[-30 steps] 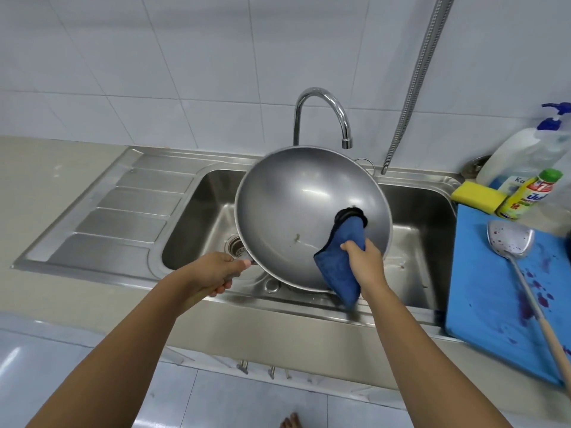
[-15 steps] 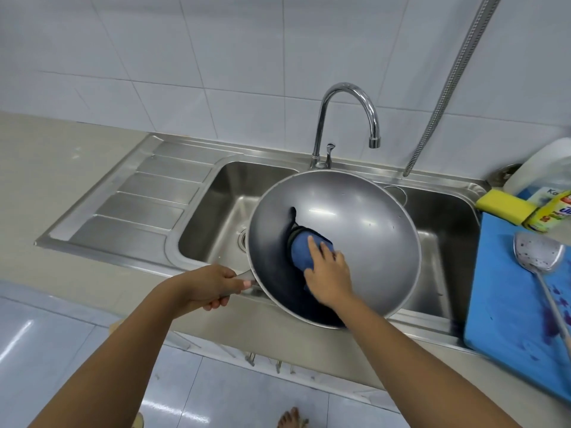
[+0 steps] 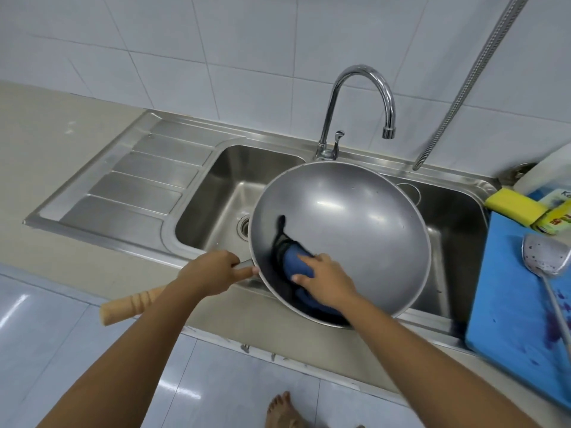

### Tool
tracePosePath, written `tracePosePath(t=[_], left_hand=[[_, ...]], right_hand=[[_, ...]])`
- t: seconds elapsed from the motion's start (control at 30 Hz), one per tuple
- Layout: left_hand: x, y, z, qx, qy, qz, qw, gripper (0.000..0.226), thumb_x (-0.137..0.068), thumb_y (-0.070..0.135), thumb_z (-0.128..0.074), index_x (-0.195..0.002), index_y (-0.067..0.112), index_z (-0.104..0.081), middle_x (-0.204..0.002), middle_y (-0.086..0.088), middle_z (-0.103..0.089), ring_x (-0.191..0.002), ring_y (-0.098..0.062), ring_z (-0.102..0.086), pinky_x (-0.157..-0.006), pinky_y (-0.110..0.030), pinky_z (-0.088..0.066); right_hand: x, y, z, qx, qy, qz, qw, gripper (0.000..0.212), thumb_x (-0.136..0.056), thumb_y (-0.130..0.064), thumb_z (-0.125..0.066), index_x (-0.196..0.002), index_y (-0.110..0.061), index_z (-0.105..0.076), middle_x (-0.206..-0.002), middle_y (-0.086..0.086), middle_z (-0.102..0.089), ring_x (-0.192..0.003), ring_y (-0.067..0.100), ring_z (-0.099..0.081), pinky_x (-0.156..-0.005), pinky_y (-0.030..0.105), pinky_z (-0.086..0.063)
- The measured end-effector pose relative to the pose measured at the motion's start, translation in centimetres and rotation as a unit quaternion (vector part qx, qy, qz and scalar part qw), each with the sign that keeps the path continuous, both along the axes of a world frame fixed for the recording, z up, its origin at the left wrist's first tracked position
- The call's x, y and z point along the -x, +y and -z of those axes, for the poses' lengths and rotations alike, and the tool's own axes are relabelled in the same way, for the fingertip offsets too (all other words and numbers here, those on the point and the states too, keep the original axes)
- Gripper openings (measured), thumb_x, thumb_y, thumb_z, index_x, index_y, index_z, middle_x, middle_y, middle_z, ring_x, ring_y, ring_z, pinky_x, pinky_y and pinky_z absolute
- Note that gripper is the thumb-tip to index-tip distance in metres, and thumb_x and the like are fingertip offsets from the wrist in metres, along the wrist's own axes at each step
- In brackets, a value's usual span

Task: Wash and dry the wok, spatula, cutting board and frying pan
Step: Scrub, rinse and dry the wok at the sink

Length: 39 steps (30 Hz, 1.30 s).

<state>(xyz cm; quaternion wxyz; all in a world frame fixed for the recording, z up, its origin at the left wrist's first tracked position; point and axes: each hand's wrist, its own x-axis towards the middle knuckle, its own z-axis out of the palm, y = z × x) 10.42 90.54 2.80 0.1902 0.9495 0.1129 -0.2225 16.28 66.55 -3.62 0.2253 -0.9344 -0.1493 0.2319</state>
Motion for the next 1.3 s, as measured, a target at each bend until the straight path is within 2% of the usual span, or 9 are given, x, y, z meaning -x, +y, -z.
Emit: tracePosePath(t=[0.13,0.27,0.47,0.63,0.73,0.83,0.97,1.13,1.3], left_hand=[[-1.0,0.8,0.0,0.033,0.018,0.000,0.999,0.062,-0.083,0.070,-0.056,-0.075,0.008,-0.059,-0.067,-0.006,-0.068,-0.054,-0.018,-0.060,-0.068,-0.036,-0.056],[-2.0,0.6,-0.3,0.025,0.026,0.025,0.999,0.059,-0.084,0.070,-0.054,-0.072,0.012,-0.055,-0.070,-0.006,-0.067,-0.060,-0.019,-0.060,-0.071,-0.038,-0.054],[-3.2,0.3,-0.9,-0.032,0.020,0.082,0.996,0.055,-0.085,0.075,-0.045,-0.067,0.023,-0.049,-0.071,0.004,-0.058,-0.073,-0.020,-0.058,-0.076,-0.037,-0.050],[-3.5,0.2,-1.4,-0.032,0.038,0.069,0.996,0.057,-0.083,0.075,-0.048,-0.070,0.020,-0.054,-0.071,0.000,-0.063,-0.065,-0.018,-0.060,-0.072,-0.035,-0.052],[-4.1,0.5,-2.1,-0.004,0.064,0.065,0.996,0.055,-0.084,0.073,-0.051,-0.079,0.019,-0.060,-0.073,-0.003,-0.068,-0.056,-0.016,-0.059,-0.060,-0.028,-0.051],[-4.6,0.5,-2.4,0.019,0.055,0.071,0.996,0.057,-0.083,0.071,-0.055,-0.079,0.014,-0.063,-0.070,-0.004,-0.069,-0.054,-0.016,-0.059,-0.056,-0.025,-0.048],[-4.7,0.4,-1.7,0.017,0.047,0.081,0.995,0.056,-0.082,0.066,-0.060,-0.071,0.012,-0.059,-0.064,-0.003,-0.065,-0.048,-0.013,-0.055,-0.055,-0.025,-0.047],[-4.6,0.6,-1.4,0.012,0.045,0.073,0.996,0.059,-0.081,0.069,-0.058,-0.071,0.010,-0.058,-0.064,-0.004,-0.065,-0.048,-0.015,-0.054,-0.057,-0.027,-0.047],[-4.8,0.3,-1.6,0.006,0.068,0.060,0.996,0.061,-0.080,0.071,-0.058,-0.073,0.010,-0.058,-0.063,-0.003,-0.065,-0.047,-0.013,-0.055,-0.057,-0.026,-0.046]], right_hand=[[-4.6,-9.2,-0.3,0.289,-0.215,0.039,0.932,0.062,-0.093,-0.049,-0.050,-0.150,-0.036,-0.029,-0.145,0.008,-0.037,-0.127,0.035,-0.037,-0.104,0.044,-0.037],[-6.8,-10.9,-1.5,0.393,-0.219,0.096,0.888,0.072,-0.097,-0.031,-0.046,-0.155,-0.030,-0.003,-0.161,0.015,-0.004,-0.143,0.043,-0.013,-0.116,0.053,-0.012],[-0.1,-0.2,0.0,0.075,0.001,0.125,0.989,0.069,-0.097,-0.048,-0.044,-0.156,-0.026,-0.013,-0.162,0.013,-0.010,-0.146,0.035,-0.015,-0.118,0.040,-0.014],[2.8,2.2,-4.9,-0.209,0.202,0.075,0.954,0.043,-0.097,-0.038,-0.052,-0.138,-0.025,-0.053,-0.141,0.000,-0.053,-0.130,0.018,-0.047,-0.106,0.025,-0.034],[1.8,-4.2,-3.8,0.004,0.141,0.070,0.988,0.044,-0.094,-0.038,-0.055,-0.135,-0.023,-0.055,-0.142,0.004,-0.051,-0.129,0.025,-0.048,-0.103,0.028,-0.036],[-2.0,-10.2,-2.8,0.312,-0.028,0.103,0.944,0.057,-0.097,-0.045,-0.037,-0.149,-0.022,-0.030,-0.161,0.009,-0.015,-0.146,0.037,-0.011,-0.115,0.055,-0.012],[-8.1,-13.3,-3.2,0.385,-0.129,0.152,0.901,0.067,-0.103,-0.043,-0.023,-0.155,-0.012,0.005,-0.160,0.015,0.019,-0.145,0.038,0.019,-0.117,0.057,0.006],[-7.3,-10.1,-0.3,0.301,-0.125,0.119,0.938,0.078,-0.098,-0.056,-0.027,-0.155,-0.014,0.005,-0.160,0.016,0.015,-0.147,0.038,0.013,-0.117,0.054,0.003],[-1.6,1.5,0.5,-0.070,0.080,0.043,0.993,0.066,-0.101,-0.053,-0.031,-0.155,-0.030,-0.002,-0.163,0.002,0.008,-0.149,0.024,0.010,-0.119,0.042,0.001]])
